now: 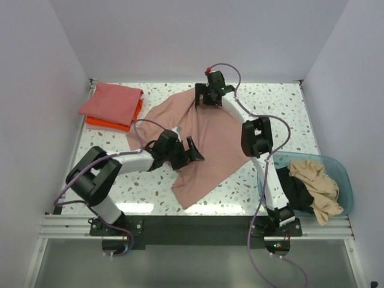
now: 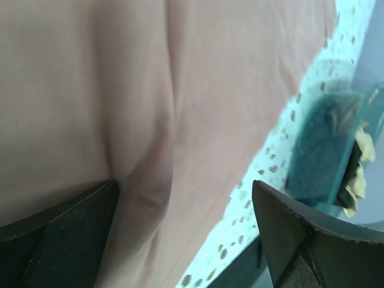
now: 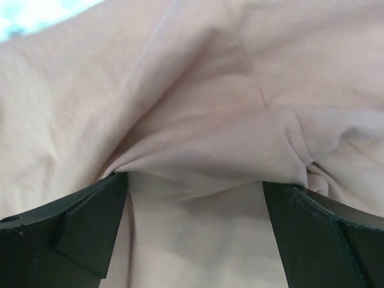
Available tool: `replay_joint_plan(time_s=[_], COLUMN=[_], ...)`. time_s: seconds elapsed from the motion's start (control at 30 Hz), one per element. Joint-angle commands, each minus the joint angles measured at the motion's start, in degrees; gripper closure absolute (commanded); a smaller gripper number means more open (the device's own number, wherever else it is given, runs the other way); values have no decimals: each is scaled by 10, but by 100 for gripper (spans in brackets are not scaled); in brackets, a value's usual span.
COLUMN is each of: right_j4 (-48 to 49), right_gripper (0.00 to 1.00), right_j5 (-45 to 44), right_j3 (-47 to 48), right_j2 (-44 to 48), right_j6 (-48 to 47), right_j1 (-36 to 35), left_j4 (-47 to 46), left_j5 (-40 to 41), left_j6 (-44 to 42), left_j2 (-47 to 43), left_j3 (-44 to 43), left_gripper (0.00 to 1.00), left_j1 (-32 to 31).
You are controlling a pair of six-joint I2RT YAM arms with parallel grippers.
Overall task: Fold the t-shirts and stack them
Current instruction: Flatten the tshirt out
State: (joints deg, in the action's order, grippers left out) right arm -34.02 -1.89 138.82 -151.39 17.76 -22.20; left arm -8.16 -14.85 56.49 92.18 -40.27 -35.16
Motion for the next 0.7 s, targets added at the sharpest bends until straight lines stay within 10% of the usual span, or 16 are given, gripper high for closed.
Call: replay_joint_plan(time_s=[0.0, 0.2, 0.67], right_j4=[140, 185, 135], right_gripper=[1, 1, 1], right_j5=[128, 189, 88], right_j3=[-34, 85, -210], right_j2=[-44, -97, 238], right_j6=[10, 22, -38], right_j1=[-1, -7, -7], left_j4=[59, 66, 365], left_j5=[-57, -85, 267], left_j6=[49, 44, -69], left_j2=[109, 195, -67], left_j3=[-35, -173, -254], left_gripper=[0, 0, 0], left_j1=[-60, -118, -74])
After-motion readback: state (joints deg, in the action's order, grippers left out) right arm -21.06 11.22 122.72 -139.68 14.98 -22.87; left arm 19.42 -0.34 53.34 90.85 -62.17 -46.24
